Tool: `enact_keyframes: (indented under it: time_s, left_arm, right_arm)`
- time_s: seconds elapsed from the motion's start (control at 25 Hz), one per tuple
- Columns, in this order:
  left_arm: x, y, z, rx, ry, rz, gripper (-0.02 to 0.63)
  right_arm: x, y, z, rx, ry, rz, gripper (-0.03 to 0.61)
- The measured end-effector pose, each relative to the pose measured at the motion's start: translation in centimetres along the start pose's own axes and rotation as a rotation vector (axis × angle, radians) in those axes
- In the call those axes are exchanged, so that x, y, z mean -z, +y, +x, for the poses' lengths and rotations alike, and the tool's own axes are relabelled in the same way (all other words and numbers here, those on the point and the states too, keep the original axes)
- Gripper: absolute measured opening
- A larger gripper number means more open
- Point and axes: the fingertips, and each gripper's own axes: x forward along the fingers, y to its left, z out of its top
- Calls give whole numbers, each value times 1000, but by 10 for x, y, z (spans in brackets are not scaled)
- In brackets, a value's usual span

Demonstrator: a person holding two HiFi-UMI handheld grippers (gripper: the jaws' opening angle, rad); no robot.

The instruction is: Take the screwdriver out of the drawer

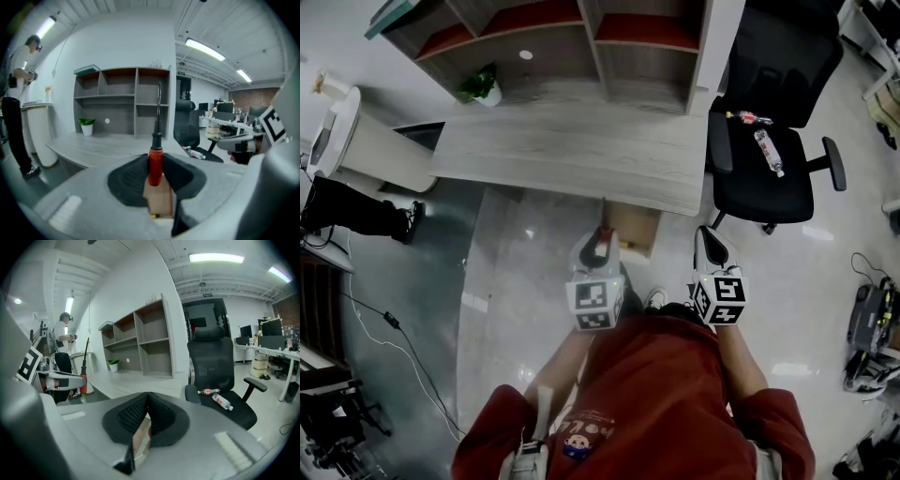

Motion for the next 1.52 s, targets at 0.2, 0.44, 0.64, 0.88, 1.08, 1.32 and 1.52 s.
enact_keyframes:
  time_s: [0.2, 0.44, 0.64, 0.88, 1.08, 1.32, 1.52]
  left_arm:
    - [6, 1, -1, 2, 6, -13, 96]
    - [11, 2, -2, 8, 22, -20, 95]
    - [12, 3, -3, 7, 24, -25, 95]
    - [14, 10, -3, -4, 29, -30, 96]
    - [17, 11, -5, -8, 35, -35, 96]
    - [16, 12, -4, -14, 37, -36, 95]
    - [16, 11, -4, -14, 39, -35, 95]
  right_arm:
    - [-1, 0, -3, 5, -3, -2, -2]
    - [1, 4, -4, 4, -3, -5, -2]
    - [1, 6, -4, 1, -2, -9, -2]
    - [1, 12, 0, -20, 5, -25, -2]
    - [1, 17, 0, -26, 2, -49, -1]
    - [-1, 18, 3, -28, 0, -60, 0]
    - [-2, 17, 2, -25, -6, -63, 0]
